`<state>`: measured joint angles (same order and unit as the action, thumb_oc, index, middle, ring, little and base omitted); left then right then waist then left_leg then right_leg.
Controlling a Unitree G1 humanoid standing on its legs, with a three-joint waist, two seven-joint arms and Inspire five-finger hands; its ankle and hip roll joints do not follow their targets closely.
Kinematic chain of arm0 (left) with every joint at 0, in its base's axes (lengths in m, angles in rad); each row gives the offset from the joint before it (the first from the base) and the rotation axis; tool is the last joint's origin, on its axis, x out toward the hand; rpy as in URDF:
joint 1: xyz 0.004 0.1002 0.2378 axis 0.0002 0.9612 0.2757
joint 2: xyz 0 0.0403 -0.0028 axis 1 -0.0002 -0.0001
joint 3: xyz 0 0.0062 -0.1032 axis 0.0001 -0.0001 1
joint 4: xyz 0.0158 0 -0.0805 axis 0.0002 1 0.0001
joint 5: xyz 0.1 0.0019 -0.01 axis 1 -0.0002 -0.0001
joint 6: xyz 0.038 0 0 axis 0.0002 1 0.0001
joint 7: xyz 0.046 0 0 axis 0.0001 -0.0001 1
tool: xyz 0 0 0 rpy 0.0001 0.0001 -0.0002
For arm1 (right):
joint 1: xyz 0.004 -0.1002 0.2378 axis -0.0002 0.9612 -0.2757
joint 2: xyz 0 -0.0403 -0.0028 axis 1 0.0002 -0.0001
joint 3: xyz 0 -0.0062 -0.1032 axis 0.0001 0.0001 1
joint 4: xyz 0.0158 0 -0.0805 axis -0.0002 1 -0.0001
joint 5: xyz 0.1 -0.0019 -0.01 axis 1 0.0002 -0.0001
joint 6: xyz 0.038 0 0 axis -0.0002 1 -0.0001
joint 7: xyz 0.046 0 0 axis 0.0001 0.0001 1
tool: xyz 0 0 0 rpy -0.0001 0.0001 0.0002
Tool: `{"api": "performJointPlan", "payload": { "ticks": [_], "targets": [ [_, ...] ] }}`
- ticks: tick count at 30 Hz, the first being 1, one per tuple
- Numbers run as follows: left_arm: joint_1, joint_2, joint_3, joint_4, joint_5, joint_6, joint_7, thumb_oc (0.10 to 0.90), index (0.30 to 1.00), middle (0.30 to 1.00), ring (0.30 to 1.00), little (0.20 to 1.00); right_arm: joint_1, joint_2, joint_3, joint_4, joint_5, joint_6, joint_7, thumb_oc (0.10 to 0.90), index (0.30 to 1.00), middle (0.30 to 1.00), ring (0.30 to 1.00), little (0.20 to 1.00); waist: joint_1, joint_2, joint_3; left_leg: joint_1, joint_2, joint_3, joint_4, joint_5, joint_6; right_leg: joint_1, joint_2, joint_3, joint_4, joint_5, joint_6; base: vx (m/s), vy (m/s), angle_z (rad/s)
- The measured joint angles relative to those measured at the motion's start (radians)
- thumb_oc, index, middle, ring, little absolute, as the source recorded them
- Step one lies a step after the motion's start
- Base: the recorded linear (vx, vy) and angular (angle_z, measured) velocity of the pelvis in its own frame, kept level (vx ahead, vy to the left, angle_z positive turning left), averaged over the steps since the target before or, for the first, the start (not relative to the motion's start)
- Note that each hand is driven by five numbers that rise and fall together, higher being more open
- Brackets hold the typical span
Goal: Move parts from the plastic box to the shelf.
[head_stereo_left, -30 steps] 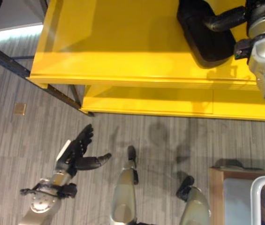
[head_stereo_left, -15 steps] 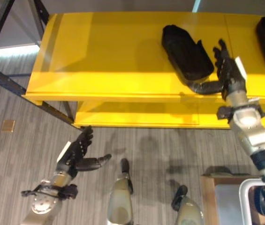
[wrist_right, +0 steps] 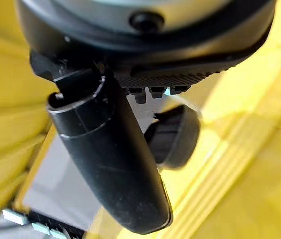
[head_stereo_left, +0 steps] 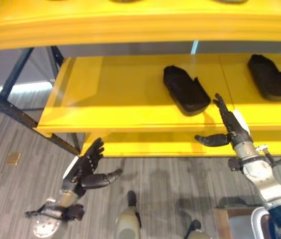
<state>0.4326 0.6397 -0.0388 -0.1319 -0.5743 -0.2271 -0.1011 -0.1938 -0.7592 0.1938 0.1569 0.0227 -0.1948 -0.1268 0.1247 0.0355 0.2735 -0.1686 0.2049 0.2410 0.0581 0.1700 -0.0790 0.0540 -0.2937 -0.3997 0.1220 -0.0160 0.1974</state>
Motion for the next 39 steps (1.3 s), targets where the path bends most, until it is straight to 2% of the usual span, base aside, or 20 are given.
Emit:
{"api": "performJointPlan", "payload": {
  "ticks": [1, 2, 3, 5, 10, 14, 16, 25, 39],
  "targets": [
    [0.015, 0.000, 0.006, 0.000, 0.001, 0.000, -0.004, 0.900, 1.000, 1.000, 1.000, 1.000, 0.001, -0.035, 0.015, 0.003, -0.066, 0.000, 0.000, 0.900, 1.000, 1.000, 1.000, 1.000, 0.002, -0.003, -0.007, 0.005, -0.001, 0.000, 0.000, -0.004, 0.004, 0.006, 0.000, -0.001, -0.001, 0.000, 0.000, 0.00, 0.000, 0.00],
    [0.031, 0.000, 0.010, 0.000, 0.002, 0.000, -0.009, 0.900, 1.000, 1.000, 1.000, 1.000, -0.002, -0.095, 0.043, 0.018, -0.209, 0.001, -0.003, 0.900, 1.000, 1.000, 1.000, 1.000, 0.010, -0.008, -0.014, 0.015, 0.000, 0.000, -0.001, -0.004, 0.004, 0.014, 0.000, 0.001, -0.001, -0.001, 0.001, 0.00, 0.000, 0.00],
    [0.035, 0.000, 0.010, 0.000, 0.004, 0.000, -0.015, 0.900, 1.000, 1.000, 1.000, 1.000, -0.003, -0.110, 0.052, 0.026, -0.251, 0.001, -0.004, 0.900, 1.000, 1.000, 1.000, 1.000, 0.012, -0.008, -0.018, 0.015, 0.001, -0.001, -0.001, -0.004, 0.004, 0.015, 0.001, 0.001, -0.001, -0.001, 0.001, 0.00, 0.000, 0.00],
    [0.040, -0.001, 0.010, 0.000, 0.024, 0.000, -0.020, 0.900, 1.000, 1.000, 1.000, 1.000, -0.012, -0.109, 0.068, 0.071, -0.306, -0.003, -0.012, 0.900, 1.000, 1.000, 1.000, 1.000, 0.016, -0.010, -0.021, 0.013, 0.002, -0.002, -0.001, -0.008, -0.002, 0.014, 0.001, 0.001, 0.004, -0.007, -0.005, 0.00, 0.000, 0.00],
    [0.050, -0.001, 0.010, 0.000, 0.044, -0.001, -0.021, 0.900, 1.000, 1.000, 1.000, 1.000, -0.103, -0.126, 0.234, 0.226, -0.567, 0.015, -0.042, 0.900, 1.000, 1.000, 1.000, 1.000, 0.021, -0.015, -0.028, -0.010, 0.004, -0.003, 0.005, -0.007, -0.002, -0.013, -0.003, 0.003, 0.023, -0.010, -0.006, -0.01, -0.003, 0.02],
    [0.050, 0.000, 0.011, -0.001, 0.049, -0.001, -0.020, 0.900, 1.000, 1.000, 1.000, 1.000, -0.128, -0.099, 0.287, 0.293, -0.650, 0.028, -0.056, 0.900, 1.000, 1.000, 1.000, 1.000, 0.043, -0.014, -0.029, -0.029, 0.002, -0.013, 0.007, -0.003, 0.002, -0.032, -0.006, 0.002, 0.035, -0.010, -0.006, -0.03, -0.004, 0.03],
    [0.052, 0.001, 0.009, 0.001, 0.049, -0.001, -0.020, 0.900, 1.000, 1.000, 1.000, 1.000, -0.201, -0.090, 0.375, 0.381, -0.691, 0.031, -0.069, 0.900, 1.000, 1.000, 1.000, 1.000, 0.044, -0.014, -0.028, -0.040, 0.000, -0.016, 0.011, 0.004, 0.006, -0.045, -0.006, 0.002, 0.041, -0.010, -0.006, 0.00, 0.000, 0.02],
    [0.048, 0.001, 0.005, 0.003, 0.053, 0.000, -0.020, 0.900, 1.000, 1.000, 1.000, 1.000, -0.223, -0.011, 0.396, 0.450, -0.719, 0.056, -0.072, 0.900, 1.000, 1.000, 1.000, 1.000, 0.050, -0.010, -0.026, -0.042, 0.002, -0.021, 0.007, 0.005, 0.004, -0.046, -0.006, -0.003, 0.042, -0.014, -0.007, 0.00, 0.000, 0.01],
    [0.031, 0.000, 0.005, 0.003, 0.077, -0.001, -0.016, 0.900, 1.000, 1.000, 1.000, 1.000, -0.248, -0.014, 0.403, 0.452, -0.728, 0.074, -0.125, 0.900, 1.000, 1.000, 1.000, 1.000, 0.046, 0.002, 0.009, -0.064, 0.001, -0.015, 0.014, 0.004, 0.004, -0.078, -0.012, 0.005, 0.053, -0.017, -0.007, 0.00, 0.000, 0.00]
  ]
}}
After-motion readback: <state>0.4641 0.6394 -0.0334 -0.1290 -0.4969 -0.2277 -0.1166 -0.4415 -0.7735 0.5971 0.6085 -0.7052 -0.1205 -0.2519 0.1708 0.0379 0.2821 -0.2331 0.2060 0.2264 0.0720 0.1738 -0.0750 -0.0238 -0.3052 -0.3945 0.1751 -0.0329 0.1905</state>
